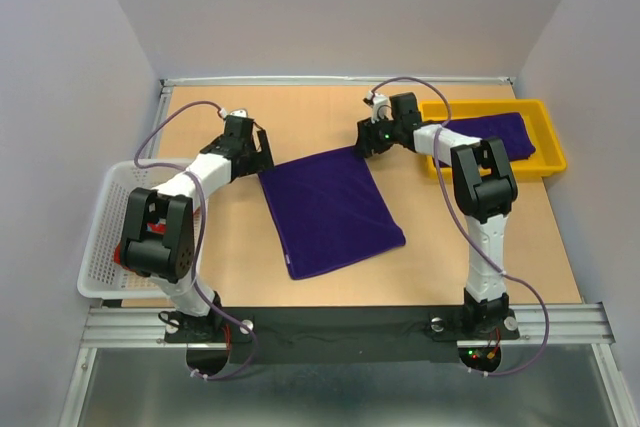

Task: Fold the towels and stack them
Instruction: Fold the towel

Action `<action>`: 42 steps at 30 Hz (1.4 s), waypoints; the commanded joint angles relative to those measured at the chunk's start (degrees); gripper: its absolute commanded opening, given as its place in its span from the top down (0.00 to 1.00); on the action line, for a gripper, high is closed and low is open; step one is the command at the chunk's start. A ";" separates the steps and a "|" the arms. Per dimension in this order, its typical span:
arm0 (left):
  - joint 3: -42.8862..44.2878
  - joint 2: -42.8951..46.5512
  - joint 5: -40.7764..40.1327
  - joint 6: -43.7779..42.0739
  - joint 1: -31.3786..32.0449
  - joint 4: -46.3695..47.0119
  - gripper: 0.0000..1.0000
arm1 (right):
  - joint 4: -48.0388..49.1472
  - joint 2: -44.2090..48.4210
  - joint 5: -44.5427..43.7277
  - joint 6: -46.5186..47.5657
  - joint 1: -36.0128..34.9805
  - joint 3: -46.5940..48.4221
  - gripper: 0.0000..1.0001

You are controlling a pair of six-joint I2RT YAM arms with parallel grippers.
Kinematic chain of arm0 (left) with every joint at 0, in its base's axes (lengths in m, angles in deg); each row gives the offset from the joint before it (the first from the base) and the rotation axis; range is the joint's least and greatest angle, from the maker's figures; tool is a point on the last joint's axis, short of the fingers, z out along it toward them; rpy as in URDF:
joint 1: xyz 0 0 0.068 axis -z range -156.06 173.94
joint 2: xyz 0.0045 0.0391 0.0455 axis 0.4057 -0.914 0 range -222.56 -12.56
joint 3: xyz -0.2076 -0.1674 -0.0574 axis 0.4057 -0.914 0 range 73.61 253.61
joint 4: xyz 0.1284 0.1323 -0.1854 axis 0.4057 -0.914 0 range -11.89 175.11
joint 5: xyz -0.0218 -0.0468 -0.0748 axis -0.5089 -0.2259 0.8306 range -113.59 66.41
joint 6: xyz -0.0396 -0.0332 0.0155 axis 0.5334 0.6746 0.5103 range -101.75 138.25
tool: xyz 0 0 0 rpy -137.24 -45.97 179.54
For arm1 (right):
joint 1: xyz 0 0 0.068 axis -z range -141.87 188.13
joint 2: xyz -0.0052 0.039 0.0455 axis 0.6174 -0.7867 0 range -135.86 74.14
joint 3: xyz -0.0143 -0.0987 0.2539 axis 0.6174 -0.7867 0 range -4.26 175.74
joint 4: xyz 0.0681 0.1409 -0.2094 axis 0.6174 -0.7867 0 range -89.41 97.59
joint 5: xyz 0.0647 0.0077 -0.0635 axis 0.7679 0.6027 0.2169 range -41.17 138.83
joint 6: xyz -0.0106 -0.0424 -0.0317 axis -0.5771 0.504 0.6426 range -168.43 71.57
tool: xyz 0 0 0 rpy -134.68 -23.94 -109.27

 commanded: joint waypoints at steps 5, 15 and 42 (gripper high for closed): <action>5.24 -3.42 4.71 -18.29 -0.11 -1.64 0.05 | -2.02 2.82 3.70 9.09 0.39 2.98 0.35; 9.02 -9.75 7.26 -24.90 -0.11 -1.64 0.21 | -2.37 -0.95 7.66 12.62 0.39 6.84 0.29; 9.20 -15.38 10.16 -26.05 -0.38 -2.52 0.44 | -7.46 -9.40 9.69 11.92 0.39 12.56 0.59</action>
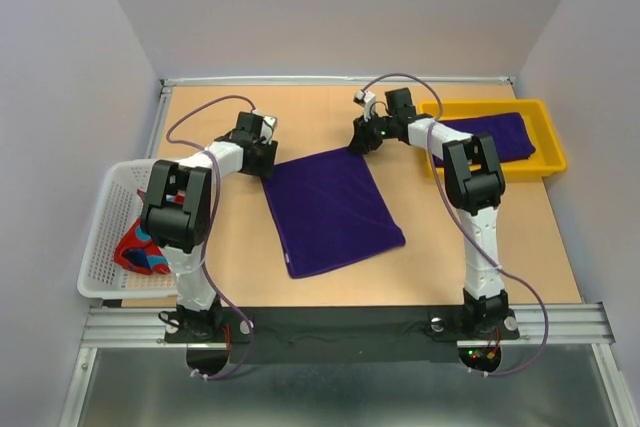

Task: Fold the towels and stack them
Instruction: Fold the towel

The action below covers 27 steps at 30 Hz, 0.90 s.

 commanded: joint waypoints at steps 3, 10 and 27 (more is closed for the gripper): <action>1.27 -2.64 0.57 -1.26 -0.49 -1.12 0.45 | -3.93 -2.60 -1.97 -0.21 0.39 3.50 0.62; 1.71 -5.36 1.62 -1.61 -1.01 -1.47 0.53 | -5.51 -3.92 -2.23 -0.56 0.39 5.43 0.77; 5.48 -7.65 6.54 -2.84 -2.95 -4.19 0.57 | -7.45 -3.83 -1.70 0.40 0.39 5.61 0.99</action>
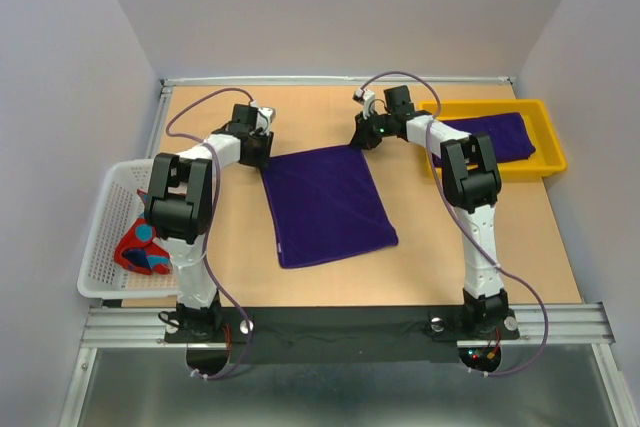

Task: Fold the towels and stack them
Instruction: Fold the towel

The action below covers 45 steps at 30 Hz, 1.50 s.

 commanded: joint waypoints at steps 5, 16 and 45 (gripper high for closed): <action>1.84 -4.49 3.01 -1.99 -0.76 -7.04 0.82 | -3.89 -0.44 -1.42 1.67 0.10 0.38 1.00; 2.28 -2.30 2.22 -1.39 -0.94 -6.69 1.00 | -3.97 1.93 -4.67 1.14 0.72 1.96 1.00; -11.53 15.90 -5.52 6.73 10.40 -9.06 0.24 | -4.33 21.61 -12.14 2.73 0.89 -23.70 0.99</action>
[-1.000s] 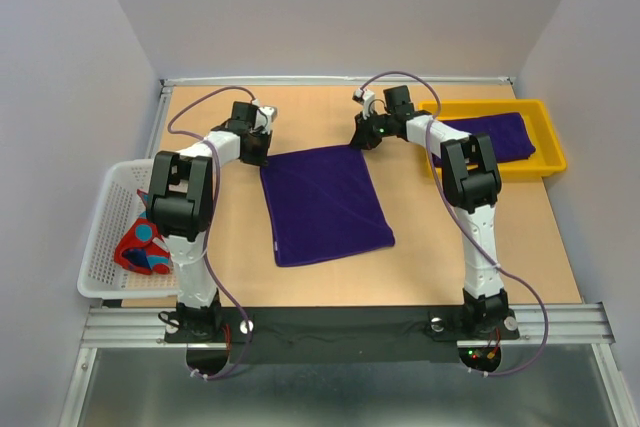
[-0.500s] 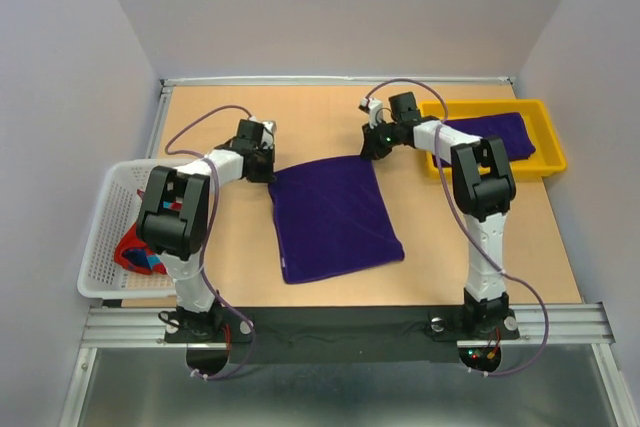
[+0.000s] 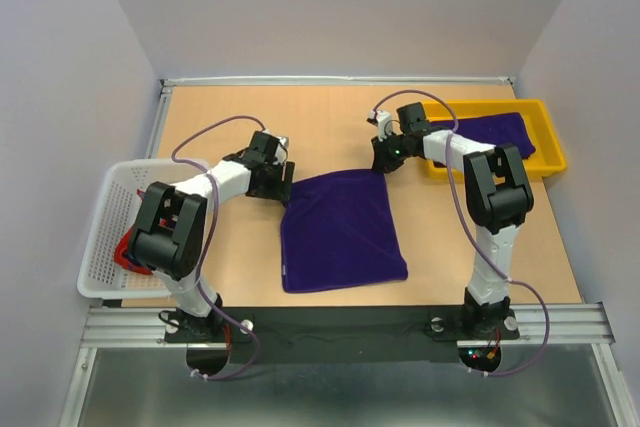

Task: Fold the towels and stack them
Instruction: Fold the towel

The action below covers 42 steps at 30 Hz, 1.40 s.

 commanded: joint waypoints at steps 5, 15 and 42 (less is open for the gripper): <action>9.46 -3.08 0.16 -12.89 -0.48 -4.58 0.25 | -0.59 3.57 -0.21 1.57 0.41 -0.10 0.99; 17.64 -11.87 0.07 -20.89 -0.49 -6.70 0.26 | -1.03 3.57 1.11 1.66 0.32 -0.36 1.00; 22.92 -22.68 7.81 -26.88 -4.09 -14.60 0.54 | -1.47 3.48 -0.65 2.18 0.32 -0.01 1.00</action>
